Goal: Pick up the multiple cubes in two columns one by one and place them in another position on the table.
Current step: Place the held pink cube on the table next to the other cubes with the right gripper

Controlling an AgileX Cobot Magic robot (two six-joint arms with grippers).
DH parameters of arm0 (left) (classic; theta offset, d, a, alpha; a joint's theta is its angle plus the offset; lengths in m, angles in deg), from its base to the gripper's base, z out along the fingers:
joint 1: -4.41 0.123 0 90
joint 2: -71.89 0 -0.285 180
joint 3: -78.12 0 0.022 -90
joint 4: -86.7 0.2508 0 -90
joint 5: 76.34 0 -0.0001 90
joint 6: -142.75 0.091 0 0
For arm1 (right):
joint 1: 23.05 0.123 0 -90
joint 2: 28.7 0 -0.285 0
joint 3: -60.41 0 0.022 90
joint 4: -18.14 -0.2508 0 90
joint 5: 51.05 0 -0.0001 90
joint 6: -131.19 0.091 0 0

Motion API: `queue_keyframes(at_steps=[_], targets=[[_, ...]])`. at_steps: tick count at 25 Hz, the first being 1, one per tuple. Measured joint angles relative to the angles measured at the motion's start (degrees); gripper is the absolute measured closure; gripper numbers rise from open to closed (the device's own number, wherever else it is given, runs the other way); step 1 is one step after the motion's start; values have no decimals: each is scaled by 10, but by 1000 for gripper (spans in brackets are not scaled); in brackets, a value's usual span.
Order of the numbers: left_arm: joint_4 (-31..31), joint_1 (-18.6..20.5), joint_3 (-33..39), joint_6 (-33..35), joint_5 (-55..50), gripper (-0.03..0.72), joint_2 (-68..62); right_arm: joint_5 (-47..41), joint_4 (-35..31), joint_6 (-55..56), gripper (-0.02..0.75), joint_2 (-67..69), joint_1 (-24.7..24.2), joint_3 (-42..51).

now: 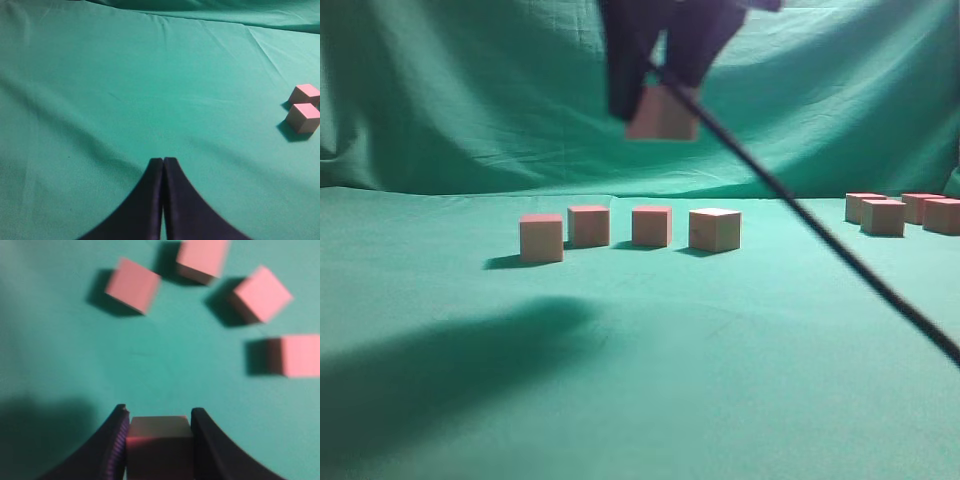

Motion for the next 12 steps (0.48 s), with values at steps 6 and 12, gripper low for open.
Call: queue_keyframes(at_steps=[6, 12], targets=[[0, 0, 0, 0, 0, 688, 0, 68, -1, 0, 467, 65, 40, -12], [0, 0, 0, 0, 0, 688, 0, 63, 37, 2, 467, 127, 41, -62]])
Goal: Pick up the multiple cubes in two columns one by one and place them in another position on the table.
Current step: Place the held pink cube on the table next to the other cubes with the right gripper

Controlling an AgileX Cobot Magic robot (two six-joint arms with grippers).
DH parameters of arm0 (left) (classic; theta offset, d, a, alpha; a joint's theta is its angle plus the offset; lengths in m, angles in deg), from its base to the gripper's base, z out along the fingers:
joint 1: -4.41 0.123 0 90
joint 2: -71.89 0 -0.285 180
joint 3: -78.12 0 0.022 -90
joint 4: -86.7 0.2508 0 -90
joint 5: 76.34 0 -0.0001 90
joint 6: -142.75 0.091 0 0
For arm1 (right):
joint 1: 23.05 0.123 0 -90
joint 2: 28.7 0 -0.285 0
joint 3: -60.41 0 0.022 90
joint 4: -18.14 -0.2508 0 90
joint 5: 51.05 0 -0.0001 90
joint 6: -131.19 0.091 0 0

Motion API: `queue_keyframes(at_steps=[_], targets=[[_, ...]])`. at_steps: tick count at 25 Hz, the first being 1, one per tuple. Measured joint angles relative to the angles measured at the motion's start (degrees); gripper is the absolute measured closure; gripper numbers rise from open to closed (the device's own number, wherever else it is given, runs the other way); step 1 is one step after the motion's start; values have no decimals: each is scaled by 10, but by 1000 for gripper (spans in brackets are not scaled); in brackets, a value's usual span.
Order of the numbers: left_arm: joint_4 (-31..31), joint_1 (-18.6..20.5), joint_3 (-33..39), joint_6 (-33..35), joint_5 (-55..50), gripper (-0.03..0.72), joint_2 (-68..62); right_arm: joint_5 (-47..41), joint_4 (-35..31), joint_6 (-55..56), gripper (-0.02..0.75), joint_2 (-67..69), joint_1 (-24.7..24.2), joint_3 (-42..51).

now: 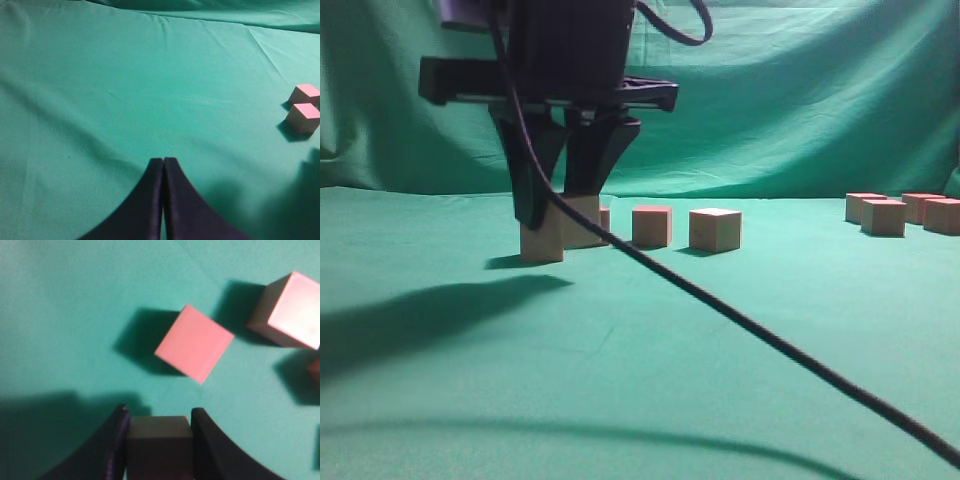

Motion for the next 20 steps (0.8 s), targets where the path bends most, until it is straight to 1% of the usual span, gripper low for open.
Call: queue_keyframes(at_steps=[5, 20], targets=[[0, 0, 0, 0, 0, 688, 0, -1, 30, 32, 467, 21, 0, -12], [0, 0, 0, 0, 0, 688, 0, 7, 35, 53, 467, 36, 0, -15]])
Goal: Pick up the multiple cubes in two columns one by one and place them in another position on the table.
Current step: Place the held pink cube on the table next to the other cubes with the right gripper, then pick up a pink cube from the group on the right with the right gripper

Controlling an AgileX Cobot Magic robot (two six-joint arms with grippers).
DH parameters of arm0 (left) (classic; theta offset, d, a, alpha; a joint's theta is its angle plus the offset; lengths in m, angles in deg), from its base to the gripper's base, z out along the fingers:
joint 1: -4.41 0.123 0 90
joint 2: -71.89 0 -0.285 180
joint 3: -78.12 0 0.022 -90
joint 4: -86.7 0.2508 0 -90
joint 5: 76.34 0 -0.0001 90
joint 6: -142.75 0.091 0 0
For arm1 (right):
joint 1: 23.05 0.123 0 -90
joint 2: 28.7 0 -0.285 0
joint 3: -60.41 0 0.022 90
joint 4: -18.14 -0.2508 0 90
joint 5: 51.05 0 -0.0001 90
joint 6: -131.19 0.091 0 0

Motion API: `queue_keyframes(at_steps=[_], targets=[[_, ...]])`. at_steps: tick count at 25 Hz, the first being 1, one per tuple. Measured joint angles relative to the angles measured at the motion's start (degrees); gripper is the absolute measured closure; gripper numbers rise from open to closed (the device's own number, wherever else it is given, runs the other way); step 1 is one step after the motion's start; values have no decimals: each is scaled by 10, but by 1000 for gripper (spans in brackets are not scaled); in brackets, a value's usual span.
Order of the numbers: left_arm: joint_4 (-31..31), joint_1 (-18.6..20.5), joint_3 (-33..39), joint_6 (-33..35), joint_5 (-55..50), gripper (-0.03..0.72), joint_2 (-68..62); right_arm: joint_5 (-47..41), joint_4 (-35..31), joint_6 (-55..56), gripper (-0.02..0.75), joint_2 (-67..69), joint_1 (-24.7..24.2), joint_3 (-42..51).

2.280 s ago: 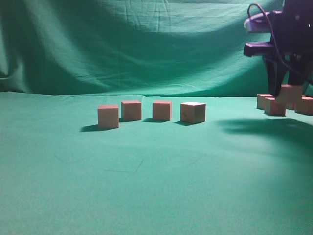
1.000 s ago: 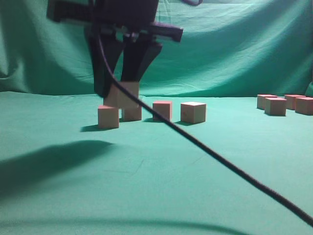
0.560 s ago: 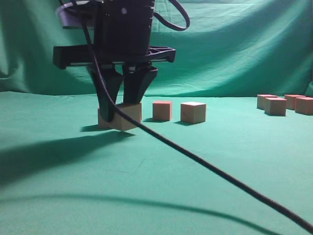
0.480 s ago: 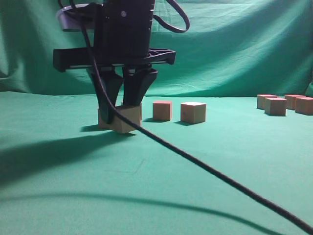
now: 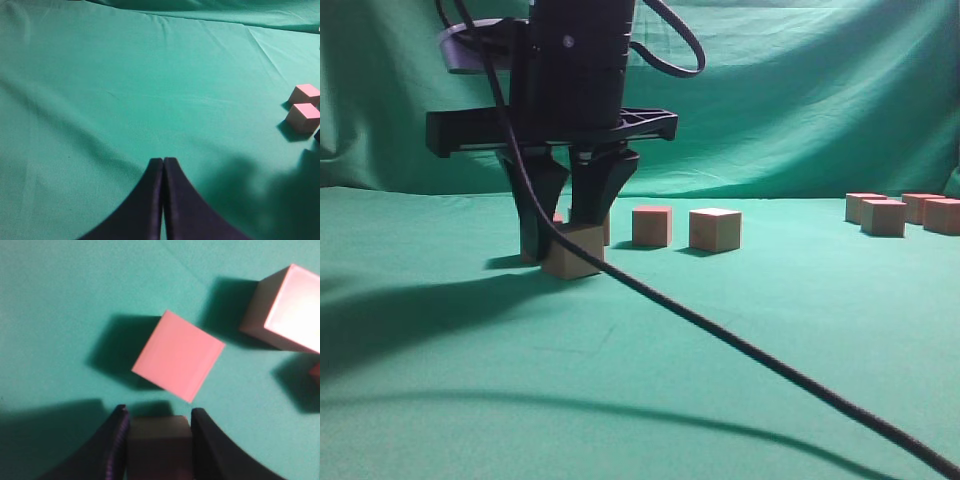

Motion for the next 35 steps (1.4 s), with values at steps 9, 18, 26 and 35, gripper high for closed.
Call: queue_keyframes(at_steps=[9, 18, 26, 35], targets=[[0, 0, 0, 0, 0, 688, 0, 3, 1, 1, 221, 8, 0, 0], [0, 0, 0, 0, 0, 688, 0, -183, 12, -2, 172, 9, 0, -127], [0, 0, 0, 0, 0, 688, 0, -230, 98, -12, 172, -44, -14, -202], [0, 0, 0, 0, 0, 688, 0, -235, 90, -1, 172, -163, -228, -134]])
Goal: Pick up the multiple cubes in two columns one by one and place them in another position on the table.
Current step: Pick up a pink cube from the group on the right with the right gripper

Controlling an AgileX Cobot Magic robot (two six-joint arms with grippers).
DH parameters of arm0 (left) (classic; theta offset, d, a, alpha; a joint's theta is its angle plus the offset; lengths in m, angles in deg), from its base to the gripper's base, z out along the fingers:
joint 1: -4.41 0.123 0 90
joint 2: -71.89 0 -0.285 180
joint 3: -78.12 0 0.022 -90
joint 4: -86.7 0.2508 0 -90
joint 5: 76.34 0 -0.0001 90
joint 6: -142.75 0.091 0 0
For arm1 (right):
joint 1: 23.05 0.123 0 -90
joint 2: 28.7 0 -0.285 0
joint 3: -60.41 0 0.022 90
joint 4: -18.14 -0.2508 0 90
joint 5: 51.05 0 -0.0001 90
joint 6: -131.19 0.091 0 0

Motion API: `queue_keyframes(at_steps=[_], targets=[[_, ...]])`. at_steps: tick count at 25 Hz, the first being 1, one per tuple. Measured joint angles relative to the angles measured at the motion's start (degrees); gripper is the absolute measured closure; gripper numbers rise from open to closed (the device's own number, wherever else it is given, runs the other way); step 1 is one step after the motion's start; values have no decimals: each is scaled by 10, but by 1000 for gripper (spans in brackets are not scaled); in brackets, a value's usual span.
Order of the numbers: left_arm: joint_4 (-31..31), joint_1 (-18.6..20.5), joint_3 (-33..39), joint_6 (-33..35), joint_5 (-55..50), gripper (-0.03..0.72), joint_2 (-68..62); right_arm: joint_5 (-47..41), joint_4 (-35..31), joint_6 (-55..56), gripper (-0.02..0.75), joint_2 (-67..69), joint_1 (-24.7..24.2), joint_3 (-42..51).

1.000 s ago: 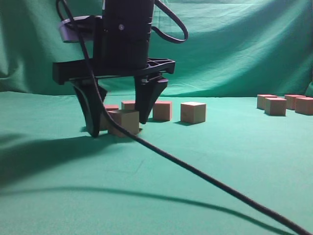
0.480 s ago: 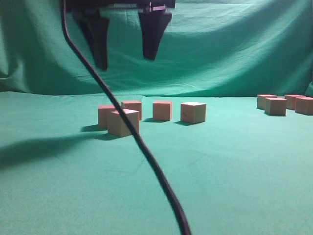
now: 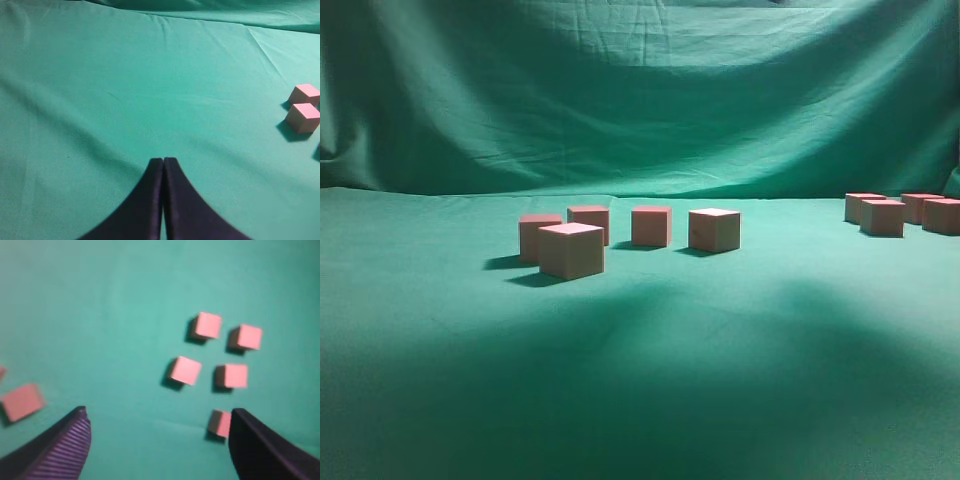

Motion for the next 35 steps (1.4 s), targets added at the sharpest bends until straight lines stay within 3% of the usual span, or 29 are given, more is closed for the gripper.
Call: queue_keyframes(at_steps=[7, 12, 27, 30, 35], targets=[[0, 0, 0, 0, 0, 688, 0, 25, -62, 3, 172, -7, -179, 144], [0, 0, 0, 0, 0, 688, 0, 129, -108, -12, 172, -7, -245, 233], [0, 0, 0, 0, 0, 688, 0, 246, -125, -50, 172, 84, -255, 255], [0, 0, 0, 0, 0, 688, 0, 259, -124, -51, 231, 93, -255, 255], [0, 0, 0, 0, 0, 688, 0, 264, -124, -51, 478, 99, -255, 255]])
